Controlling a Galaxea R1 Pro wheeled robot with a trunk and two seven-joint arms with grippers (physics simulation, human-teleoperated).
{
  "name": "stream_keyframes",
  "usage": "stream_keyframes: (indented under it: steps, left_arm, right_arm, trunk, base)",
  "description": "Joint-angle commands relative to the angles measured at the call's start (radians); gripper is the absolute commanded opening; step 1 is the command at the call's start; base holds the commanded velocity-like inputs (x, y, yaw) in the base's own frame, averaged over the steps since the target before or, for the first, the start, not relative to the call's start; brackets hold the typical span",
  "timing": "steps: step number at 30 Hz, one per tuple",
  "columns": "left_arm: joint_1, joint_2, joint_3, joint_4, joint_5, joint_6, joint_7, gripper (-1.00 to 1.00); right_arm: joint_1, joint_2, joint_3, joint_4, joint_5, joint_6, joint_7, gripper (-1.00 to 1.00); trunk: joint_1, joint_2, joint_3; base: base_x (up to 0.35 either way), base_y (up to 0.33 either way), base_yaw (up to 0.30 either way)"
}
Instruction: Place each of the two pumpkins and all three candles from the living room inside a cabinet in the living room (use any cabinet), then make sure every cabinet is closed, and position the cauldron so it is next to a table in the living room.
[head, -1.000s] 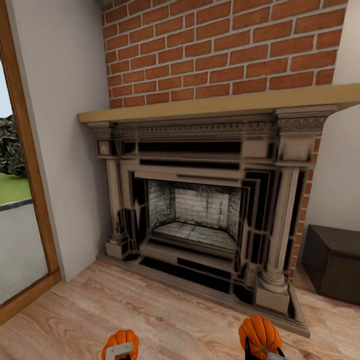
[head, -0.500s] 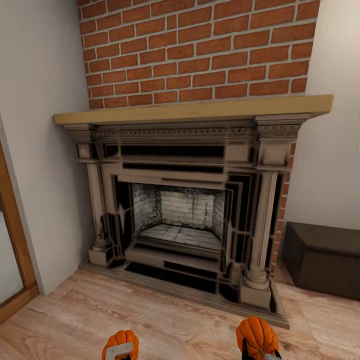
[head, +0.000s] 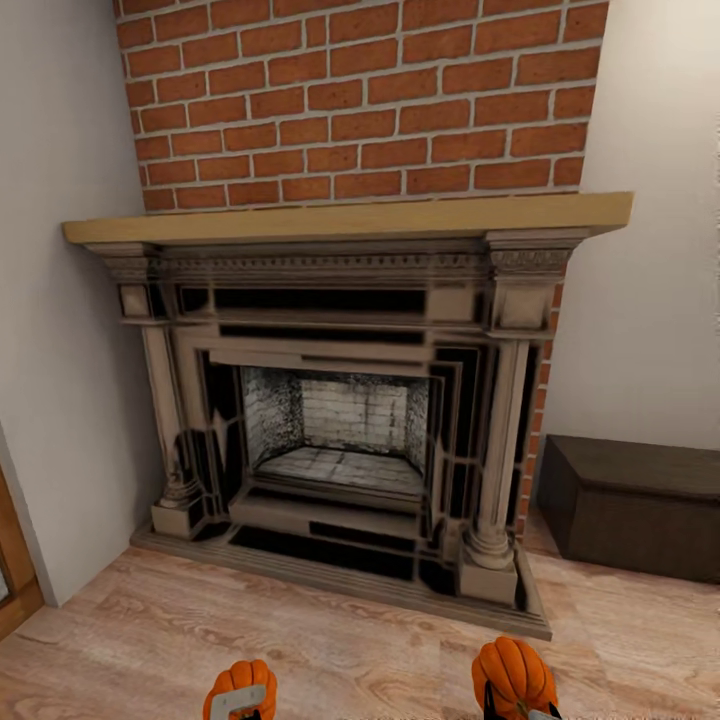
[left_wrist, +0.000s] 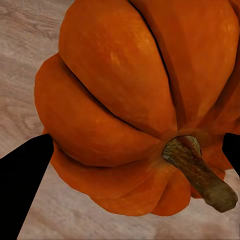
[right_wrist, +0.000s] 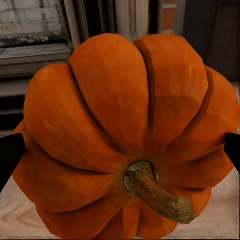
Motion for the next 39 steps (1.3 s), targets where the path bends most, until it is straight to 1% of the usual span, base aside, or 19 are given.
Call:
stream_keyframes:
  steps: [1,7,10,13,14,15,18,20,32,38,39]
  left_arm:
    - [-0.002,0.001,-0.008,-0.004,0.003,-0.006,0.005,-1.00]
    - [-0.001,0.004,-0.007,-0.001,0.003,-0.007,0.005,-1.00]
    - [-0.001,0.004,-0.007,-0.001,0.003,-0.007,0.005,-1.00]
    - [-0.001,0.004,-0.007,-0.001,0.003,-0.007,0.005,-1.00]
    - [-0.001,0.004,-0.007,-0.001,0.003,-0.007,0.005,-1.00]
    - [-0.001,0.004,-0.007,-0.001,0.003,-0.007,0.005,-1.00]
    - [-0.001,0.003,-0.007,-0.001,0.003,-0.007,0.005,-1.00]
    - [-0.001,0.003,-0.007,-0.001,0.003,-0.007,0.005,-1.00]
    - [-0.001,0.003,-0.007,-0.001,0.003,-0.007,0.005,-1.00]
    - [-0.001,0.004,-0.007,-0.001,0.003,-0.007,0.006,-1.00]
    - [-0.001,0.005,-0.007,0.000,0.003,-0.008,0.007,-1.00]
  right_arm:
    - [0.000,0.000,0.003,-0.001,-0.008,0.000,0.001,-1.00]
    - [0.000,0.000,0.005,-0.001,-0.004,0.001,0.006,-1.00]
    - [0.000,0.001,0.023,0.002,-0.003,-0.006,0.008,-1.00]
    - [0.000,0.004,0.032,0.011,-0.006,-0.008,0.006,-1.00]
    - [0.000,0.007,0.033,0.013,-0.005,-0.007,0.006,-1.00]
    - [0.000,0.019,0.034,0.014,-0.005,-0.007,0.004,-1.00]
    - [0.000,0.039,0.033,0.014,-0.009,-0.005,0.000,-1.00]
    - [0.000,0.043,0.032,0.014,-0.010,-0.004,-0.001,-1.00]
    - [-0.003,0.043,0.028,0.019,-0.013,0.002,-0.001,-1.00]
    - [-0.003,0.038,0.027,0.019,-0.013,0.003,-0.001,-1.00]
    - [-0.003,0.036,0.026,0.019,-0.013,0.003,-0.001,-1.00]
  trunk:
    - [0.000,-0.001,-0.002]
    - [0.000,-0.001,-0.011]
    - [0.000,-0.001,-0.012]
    - [0.000,-0.001,-0.012]
    - [0.000,-0.001,-0.012]
    - [0.000,-0.001,-0.013]
    - [0.000,-0.001,-0.016]
    - [0.000,-0.001,-0.019]
    - [0.000,-0.001,-0.037]
    - [0.000,-0.001,-0.045]
    - [-0.004,0.006,-0.043]
  base:
    - [0.000,0.000,-0.126]
    - [0.000,0.000,-0.086]
    - [0.000,0.000,-0.007]
    - [0.000,0.000,0.022]
    - [0.000,0.000,0.067]
    - [0.000,0.000,0.084]
    - [0.000,0.000,0.062]
    - [0.000,0.000,0.018]
    - [0.000,0.000,-0.003]
    - [0.000,0.000,-0.159]
    - [0.000,0.000,-0.232]
